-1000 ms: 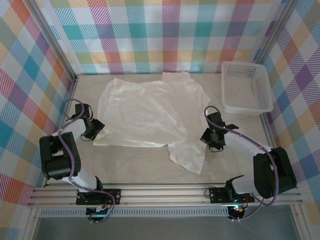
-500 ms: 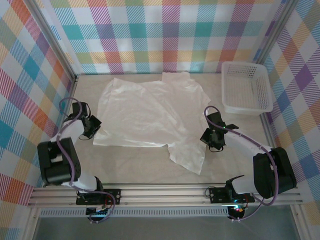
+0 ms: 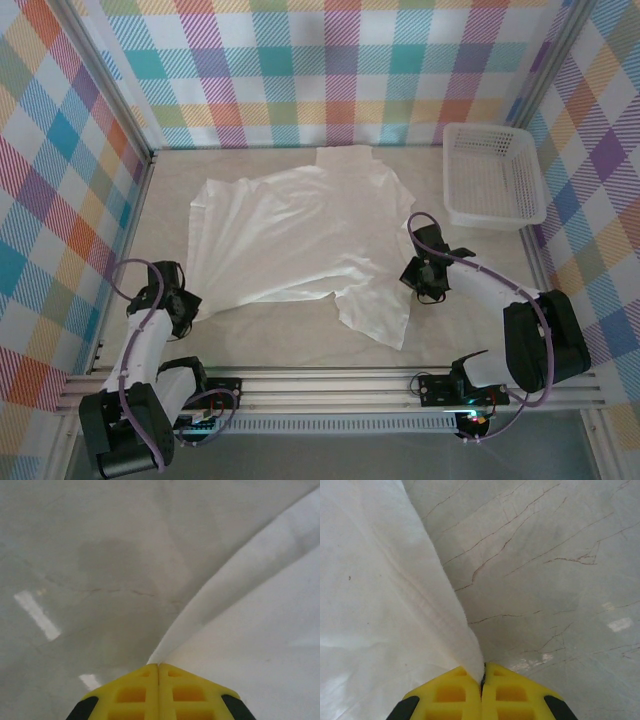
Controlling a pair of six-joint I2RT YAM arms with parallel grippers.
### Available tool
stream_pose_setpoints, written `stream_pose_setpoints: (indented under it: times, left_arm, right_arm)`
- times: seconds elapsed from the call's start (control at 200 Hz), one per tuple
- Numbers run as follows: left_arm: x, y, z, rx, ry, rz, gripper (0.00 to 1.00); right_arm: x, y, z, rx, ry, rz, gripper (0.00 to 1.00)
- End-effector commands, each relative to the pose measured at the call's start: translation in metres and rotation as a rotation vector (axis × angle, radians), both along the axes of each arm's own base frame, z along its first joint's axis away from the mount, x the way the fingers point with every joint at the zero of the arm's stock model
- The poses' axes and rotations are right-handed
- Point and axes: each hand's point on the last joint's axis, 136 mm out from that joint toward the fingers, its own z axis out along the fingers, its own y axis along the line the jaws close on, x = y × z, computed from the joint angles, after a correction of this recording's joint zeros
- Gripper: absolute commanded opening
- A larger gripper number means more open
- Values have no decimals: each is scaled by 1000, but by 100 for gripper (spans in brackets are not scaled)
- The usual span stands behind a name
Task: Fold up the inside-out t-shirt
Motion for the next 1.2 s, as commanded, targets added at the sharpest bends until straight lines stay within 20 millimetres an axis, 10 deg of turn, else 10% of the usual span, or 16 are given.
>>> stream_pose_setpoints:
  times: [0.0,0.315,0.65,0.735,0.85,1.195]
  left_arm:
    - [-6,14,5,52,31,62,8]
    - [41,22,43,83,-27,-43,51]
    - [117,-34,-3,-277,-76,-289,74]
    - [119,-20,-12,-221,-10,-253,63]
    - [128,-9,-19,-201,31,-234,0]
    - [155,26,-2,-58,70,-197,3]
  right_arm:
    - [4,0,6,11,-7,-27,0]
    - [-2,-9,12,23,-4,-70,0]
    - [-8,-19,8,122,18,-78,0]
    - [-9,-23,9,107,19,-85,0]
    - [-4,-41,19,92,-10,-124,0]
    - [-11,-56,18,89,12,-152,0]
